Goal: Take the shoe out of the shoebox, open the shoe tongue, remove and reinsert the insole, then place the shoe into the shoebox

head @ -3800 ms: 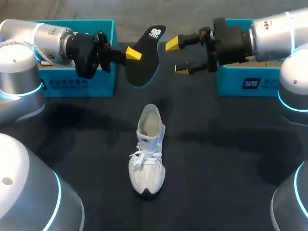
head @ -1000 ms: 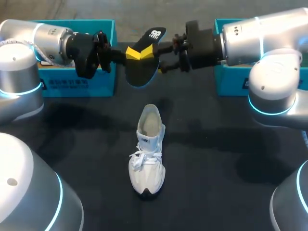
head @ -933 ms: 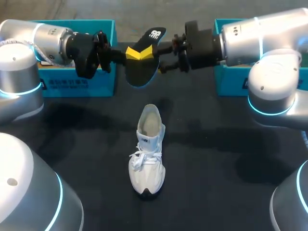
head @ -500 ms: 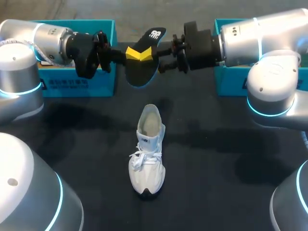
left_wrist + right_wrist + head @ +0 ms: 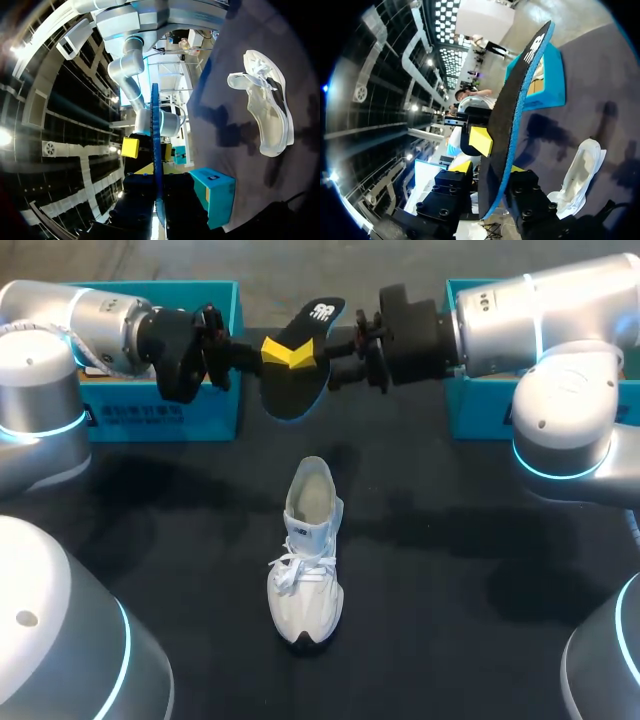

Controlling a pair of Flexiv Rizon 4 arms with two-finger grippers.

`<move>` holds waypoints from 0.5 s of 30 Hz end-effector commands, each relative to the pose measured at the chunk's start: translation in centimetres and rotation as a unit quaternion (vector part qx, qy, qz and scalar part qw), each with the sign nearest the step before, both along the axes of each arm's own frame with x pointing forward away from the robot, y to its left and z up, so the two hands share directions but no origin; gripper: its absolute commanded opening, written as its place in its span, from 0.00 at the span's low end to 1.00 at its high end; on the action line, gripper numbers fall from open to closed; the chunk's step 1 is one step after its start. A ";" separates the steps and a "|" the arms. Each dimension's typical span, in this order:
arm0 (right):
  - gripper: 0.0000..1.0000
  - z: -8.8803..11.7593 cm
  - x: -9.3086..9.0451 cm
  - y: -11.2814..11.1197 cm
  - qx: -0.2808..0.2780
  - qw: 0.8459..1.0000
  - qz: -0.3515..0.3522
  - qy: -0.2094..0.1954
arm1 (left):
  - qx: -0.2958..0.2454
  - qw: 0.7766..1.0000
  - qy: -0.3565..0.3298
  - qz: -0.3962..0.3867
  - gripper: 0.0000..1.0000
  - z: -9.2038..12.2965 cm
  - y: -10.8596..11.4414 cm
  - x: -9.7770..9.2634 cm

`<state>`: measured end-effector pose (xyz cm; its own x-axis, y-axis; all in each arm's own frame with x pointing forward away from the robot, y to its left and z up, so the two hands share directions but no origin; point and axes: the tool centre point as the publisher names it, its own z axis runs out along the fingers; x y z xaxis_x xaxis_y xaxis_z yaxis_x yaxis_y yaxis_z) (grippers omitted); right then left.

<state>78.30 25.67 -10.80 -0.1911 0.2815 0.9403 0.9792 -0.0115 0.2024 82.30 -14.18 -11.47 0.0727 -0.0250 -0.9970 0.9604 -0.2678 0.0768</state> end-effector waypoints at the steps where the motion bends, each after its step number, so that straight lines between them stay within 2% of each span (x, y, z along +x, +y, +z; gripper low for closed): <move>1: 0.35 -0.2 0.1 0.5 -0.001 1.000 0.000 0.003 | 0.000 1.000 -0.001 0.002 0.00 0.0 -0.1 -0.1; 8: 0.34 -0.3 0.2 0.5 0.000 1.000 -0.002 0.008 | 0.000 1.000 -0.001 0.002 0.00 0.0 -0.1 -0.1; 12: 0.26 -0.3 0.3 0.5 -0.001 1.000 -0.003 0.009 | 0.000 1.000 -0.001 0.002 0.00 0.0 -0.1 -0.1; 15: 0.25 -0.3 0.4 0.5 0.000 1.000 -0.005 0.009 | 0.000 1.000 -0.001 0.002 0.00 0.0 -0.1 -0.1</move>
